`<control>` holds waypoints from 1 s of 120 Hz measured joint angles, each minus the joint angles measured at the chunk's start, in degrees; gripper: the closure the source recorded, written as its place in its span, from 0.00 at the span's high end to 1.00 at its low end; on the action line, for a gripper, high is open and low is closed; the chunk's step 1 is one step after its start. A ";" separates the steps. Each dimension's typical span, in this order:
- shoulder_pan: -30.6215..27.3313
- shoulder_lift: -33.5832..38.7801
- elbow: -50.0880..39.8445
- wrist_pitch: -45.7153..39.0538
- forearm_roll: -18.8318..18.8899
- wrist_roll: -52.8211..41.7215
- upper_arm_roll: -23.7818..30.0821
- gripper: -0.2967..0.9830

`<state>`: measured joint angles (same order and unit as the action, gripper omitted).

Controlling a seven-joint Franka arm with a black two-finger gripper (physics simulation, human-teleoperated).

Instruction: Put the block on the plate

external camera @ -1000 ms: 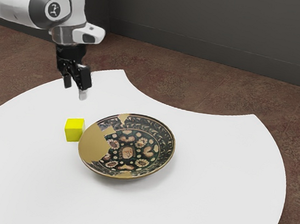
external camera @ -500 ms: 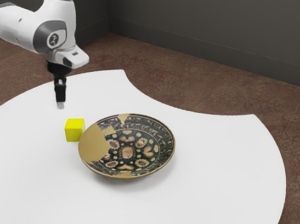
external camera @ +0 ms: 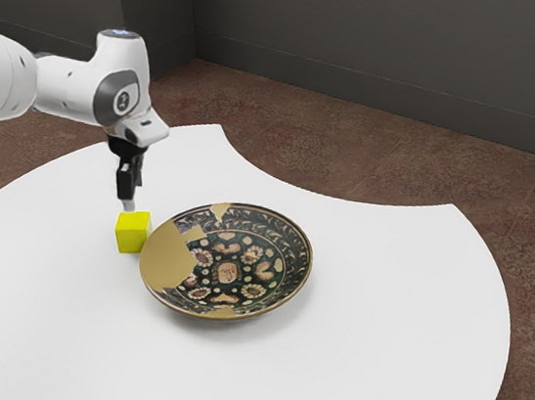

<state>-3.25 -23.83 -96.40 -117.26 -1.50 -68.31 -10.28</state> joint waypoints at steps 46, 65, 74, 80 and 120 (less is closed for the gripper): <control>-0.97 -5.60 0.93 -4.73 -2.97 -3.39 -0.26 0.77; -0.97 -6.71 0.89 -6.86 -3.11 -3.19 -0.26 0.77; -0.97 -7.56 0.87 -7.74 -3.13 -2.91 -0.26 0.77; -0.99 -8.06 0.85 -8.22 -3.15 -2.73 -0.26 0.77; -1.53 -10.60 0.79 -9.79 -3.70 -1.82 -0.26 0.77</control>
<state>-4.78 -34.43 -95.61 -127.05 -5.20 -70.13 -10.55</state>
